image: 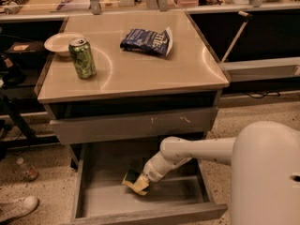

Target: Place sponge into middle drawer

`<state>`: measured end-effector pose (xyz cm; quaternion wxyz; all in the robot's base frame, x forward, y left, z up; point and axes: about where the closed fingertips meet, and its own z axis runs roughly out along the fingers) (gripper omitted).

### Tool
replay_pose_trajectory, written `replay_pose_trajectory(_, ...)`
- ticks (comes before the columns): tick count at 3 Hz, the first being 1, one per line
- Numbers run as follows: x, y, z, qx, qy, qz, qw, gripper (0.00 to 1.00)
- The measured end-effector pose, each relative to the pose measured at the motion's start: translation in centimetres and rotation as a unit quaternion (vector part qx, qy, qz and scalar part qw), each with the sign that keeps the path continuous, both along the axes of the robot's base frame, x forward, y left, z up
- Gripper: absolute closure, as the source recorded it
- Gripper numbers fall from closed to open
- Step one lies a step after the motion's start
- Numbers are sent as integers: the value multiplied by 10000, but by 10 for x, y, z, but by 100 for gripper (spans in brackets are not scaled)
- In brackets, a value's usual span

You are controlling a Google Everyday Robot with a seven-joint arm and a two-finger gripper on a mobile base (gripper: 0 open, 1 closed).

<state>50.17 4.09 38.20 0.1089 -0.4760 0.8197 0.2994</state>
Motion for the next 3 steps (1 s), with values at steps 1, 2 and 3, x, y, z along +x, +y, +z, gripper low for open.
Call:
replay_pose_trajectory(1, 0, 0, 0, 0, 0, 0, 10000, 11)
replay_pose_trajectory(2, 0, 0, 0, 0, 2, 2, 10000, 0)
replay_pose_trajectory(3, 0, 0, 0, 0, 2, 2, 10000, 0)
